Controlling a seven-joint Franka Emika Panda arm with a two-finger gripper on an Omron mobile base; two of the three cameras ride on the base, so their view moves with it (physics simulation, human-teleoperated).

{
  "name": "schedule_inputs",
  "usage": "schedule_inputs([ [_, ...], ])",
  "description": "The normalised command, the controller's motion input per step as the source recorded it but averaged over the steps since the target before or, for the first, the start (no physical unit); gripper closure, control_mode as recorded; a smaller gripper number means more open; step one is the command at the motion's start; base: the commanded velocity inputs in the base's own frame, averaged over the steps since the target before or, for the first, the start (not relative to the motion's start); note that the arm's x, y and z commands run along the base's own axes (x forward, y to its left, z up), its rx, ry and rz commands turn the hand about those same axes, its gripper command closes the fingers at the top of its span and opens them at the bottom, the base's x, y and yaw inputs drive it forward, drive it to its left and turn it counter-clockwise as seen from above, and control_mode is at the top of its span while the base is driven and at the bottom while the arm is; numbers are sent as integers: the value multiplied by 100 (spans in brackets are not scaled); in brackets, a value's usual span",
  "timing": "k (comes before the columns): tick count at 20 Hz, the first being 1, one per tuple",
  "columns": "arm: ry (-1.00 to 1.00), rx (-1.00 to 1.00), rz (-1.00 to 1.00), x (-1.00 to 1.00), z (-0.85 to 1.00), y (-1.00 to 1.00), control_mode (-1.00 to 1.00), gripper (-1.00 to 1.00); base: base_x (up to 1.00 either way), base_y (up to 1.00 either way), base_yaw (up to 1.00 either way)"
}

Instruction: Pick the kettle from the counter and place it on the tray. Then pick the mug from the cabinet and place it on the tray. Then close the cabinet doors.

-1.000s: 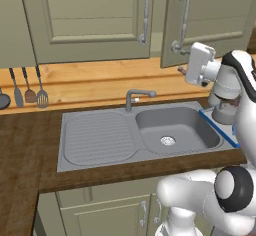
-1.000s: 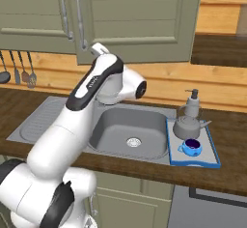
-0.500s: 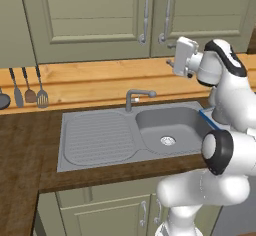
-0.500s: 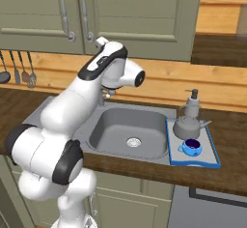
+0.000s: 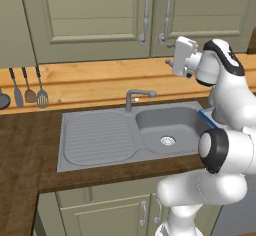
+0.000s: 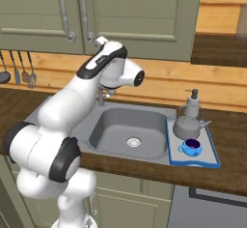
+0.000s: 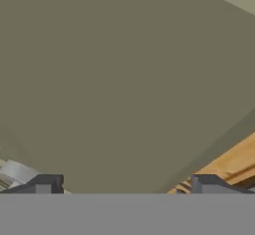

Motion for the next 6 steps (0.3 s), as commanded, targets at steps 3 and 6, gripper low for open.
schedule_inputs([
  [3, 0, 0, 0, 66, -24, 5, -100, -100, 0, 0, 0],
  [6, 1, -1, 0, 55, -19, 14, -100, -100, 0, 0, 0],
])
